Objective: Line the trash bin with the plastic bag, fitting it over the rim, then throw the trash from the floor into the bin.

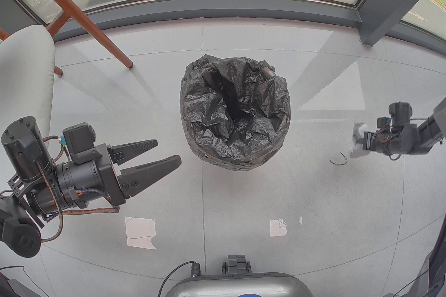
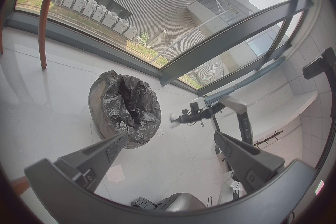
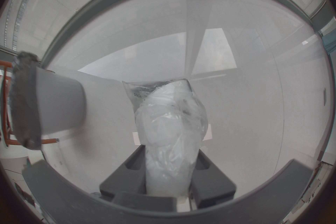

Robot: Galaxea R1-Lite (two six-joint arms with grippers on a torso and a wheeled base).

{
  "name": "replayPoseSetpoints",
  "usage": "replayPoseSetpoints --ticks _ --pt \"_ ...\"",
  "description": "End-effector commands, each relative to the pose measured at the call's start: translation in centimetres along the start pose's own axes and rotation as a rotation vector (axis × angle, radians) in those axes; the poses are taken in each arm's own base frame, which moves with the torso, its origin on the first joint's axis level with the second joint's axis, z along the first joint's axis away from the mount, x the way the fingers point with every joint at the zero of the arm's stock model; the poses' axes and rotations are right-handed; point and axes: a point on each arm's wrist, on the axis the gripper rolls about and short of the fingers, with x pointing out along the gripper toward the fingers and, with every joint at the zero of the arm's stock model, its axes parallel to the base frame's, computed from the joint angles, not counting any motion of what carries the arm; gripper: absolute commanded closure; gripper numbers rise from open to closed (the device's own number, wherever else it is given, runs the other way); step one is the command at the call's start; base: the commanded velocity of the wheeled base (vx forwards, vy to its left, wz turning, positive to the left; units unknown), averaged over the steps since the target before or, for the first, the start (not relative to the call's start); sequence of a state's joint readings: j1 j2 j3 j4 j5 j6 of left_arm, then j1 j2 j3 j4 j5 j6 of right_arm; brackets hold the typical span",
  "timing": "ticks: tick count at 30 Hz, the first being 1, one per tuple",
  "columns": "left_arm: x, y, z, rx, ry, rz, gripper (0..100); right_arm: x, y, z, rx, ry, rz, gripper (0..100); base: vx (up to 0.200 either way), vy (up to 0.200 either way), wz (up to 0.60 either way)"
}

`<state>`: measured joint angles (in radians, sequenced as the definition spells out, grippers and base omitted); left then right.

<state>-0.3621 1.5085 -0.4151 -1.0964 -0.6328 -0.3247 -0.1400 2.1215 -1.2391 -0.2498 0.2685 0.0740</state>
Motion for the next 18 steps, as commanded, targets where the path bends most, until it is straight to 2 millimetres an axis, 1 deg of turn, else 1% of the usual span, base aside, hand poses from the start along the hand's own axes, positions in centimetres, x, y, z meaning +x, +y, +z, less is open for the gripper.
replayPoseSetpoints --ticks 1,2,3,5,6,7,8,10,12,14,16,17,18 --pt "-0.4 -0.6 0.4 0.072 0.001 -0.073 0 -14.0 11.2 9.2 -0.125 -0.266 0.276 100 0.000 0.000 0.00" --pt "-0.5 -0.7 0.6 0.079 -0.004 -0.077 0 -14.8 12.4 9.6 -0.134 -0.277 0.309 100 0.000 0.000 0.00" --pt "-0.7 -0.9 0.7 0.085 -0.013 -0.082 0 -16.0 14.4 10.2 -0.152 -0.300 0.361 100 0.000 0.000 0.00" --pt "-1.0 -1.2 0.9 0.092 -0.019 -0.087 0 -17.1 16.9 10.8 -0.184 -0.316 0.429 100 0.000 0.000 0.00" --pt "-1.2 -1.4 0.9 0.096 -0.023 -0.091 0 -17.6 18.6 10.6 -0.204 -0.309 0.474 100 0.000 0.000 0.00" --pt "-1.2 -1.4 0.9 0.096 -0.023 -0.091 0 -17.6 18.6 10.6 -0.204 -0.309 0.474 100 0.000 0.000 0.00" --pt "-1.4 -1.6 0.9 0.099 -0.026 -0.093 0 -18.2 20.9 10.1 -0.232 -0.294 0.541 100 0.000 0.000 0.00" --pt "-1.5 -1.7 1.0 0.102 -0.029 -0.093 0 -18.4 23.2 9.4 -0.259 -0.272 0.605 100 0.000 0.000 0.00" --pt "-1.6 -1.7 1.0 0.103 -0.031 -0.093 0 -17.9 24.7 8.5 -0.278 -0.244 0.642 100 0.000 0.000 0.00" --pt "-1.6 -1.7 1.1 0.104 -0.033 -0.089 0 -16.5 26.0 7.7 -0.294 -0.207 0.659 100 0.000 0.000 0.00" --pt "-1.5 -1.7 1.2 0.106 -0.039 -0.088 0 -15.0 26.8 7.1 -0.304 -0.184 0.665 100 0.000 0.000 0.00" --pt "-1.5 -1.7 1.3 0.107 -0.040 -0.088 0 -14.9 26.9 7.1 -0.304 -0.184 0.665 100 0.000 0.000 0.00" --pt "-1.5 -1.7 1.4 0.109 -0.043 -0.084 0 -14.0 27.4 7.1 -0.312 -0.192 0.672 100 0.000 0.000 0.00"
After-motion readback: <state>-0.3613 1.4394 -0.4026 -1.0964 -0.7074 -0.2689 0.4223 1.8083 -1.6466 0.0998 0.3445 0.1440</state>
